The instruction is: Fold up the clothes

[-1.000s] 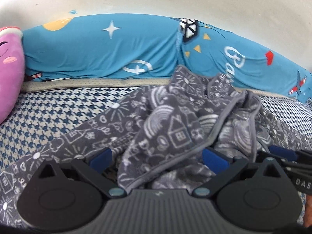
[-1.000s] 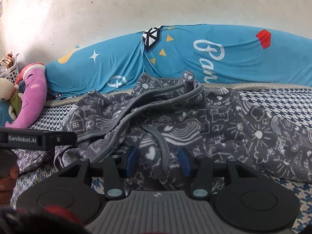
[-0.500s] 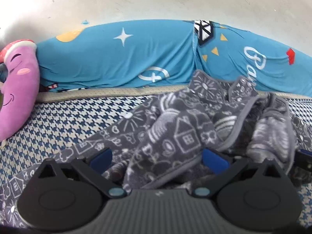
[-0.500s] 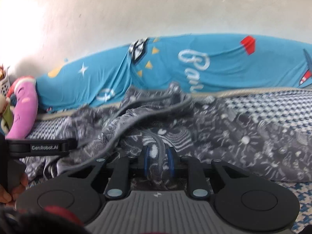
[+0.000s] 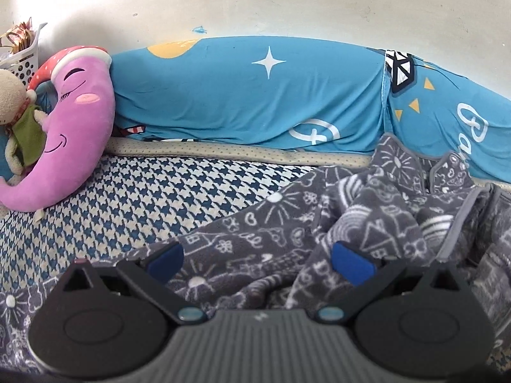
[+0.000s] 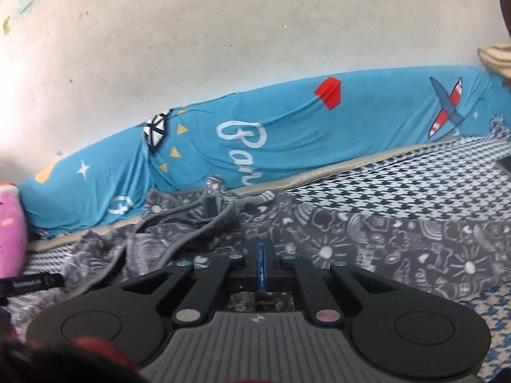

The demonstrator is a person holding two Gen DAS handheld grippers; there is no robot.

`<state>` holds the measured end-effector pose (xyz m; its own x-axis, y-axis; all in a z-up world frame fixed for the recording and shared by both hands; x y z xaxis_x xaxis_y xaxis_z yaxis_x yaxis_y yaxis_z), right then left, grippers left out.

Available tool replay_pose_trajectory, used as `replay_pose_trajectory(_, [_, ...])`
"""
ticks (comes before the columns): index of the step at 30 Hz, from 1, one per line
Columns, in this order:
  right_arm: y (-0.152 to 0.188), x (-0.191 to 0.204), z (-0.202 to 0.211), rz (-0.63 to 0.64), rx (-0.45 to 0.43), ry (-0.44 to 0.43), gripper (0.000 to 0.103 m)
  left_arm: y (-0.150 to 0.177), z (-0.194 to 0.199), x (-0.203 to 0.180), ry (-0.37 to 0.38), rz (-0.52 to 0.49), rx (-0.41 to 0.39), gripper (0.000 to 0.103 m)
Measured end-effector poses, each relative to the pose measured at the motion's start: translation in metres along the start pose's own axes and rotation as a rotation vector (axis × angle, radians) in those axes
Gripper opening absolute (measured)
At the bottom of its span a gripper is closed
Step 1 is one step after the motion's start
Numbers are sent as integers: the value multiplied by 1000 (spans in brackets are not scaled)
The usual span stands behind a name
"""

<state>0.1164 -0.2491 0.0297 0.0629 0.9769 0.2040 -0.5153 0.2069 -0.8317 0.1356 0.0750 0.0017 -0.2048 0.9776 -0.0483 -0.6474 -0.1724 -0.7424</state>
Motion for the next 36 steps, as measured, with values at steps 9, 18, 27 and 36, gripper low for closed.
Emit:
replay_pose_trajectory(9, [2,17,-5,-83,55,-183,26,4,16,-12,118,-51,-12,103])
replay_pose_trajectory(18, [11,26,-30,-212,114,-232,41,13,18,-33,204,-129,8,103])
replay_pose_trajectory(27, [11,29,-46,-258,120,-237,41,20,8,-42,220,-169,35,103])
replay_pose_trajectory(36, [3,44,-27,-131,42,-231,10,23,2,-56,207,-194,13,103])
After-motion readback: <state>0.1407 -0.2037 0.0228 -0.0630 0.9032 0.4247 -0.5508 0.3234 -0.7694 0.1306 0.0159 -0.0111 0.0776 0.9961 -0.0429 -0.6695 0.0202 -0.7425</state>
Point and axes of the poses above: each gripper's, at about its wrist camera, not at the fingertips, and z roughly against the way its jaws point, x to its left, y to its underside, the point moved 4 cm from there along -z, roughly the way its jaws point, and after that the axes turned 5 degrees about y, right-handed, at the moved point
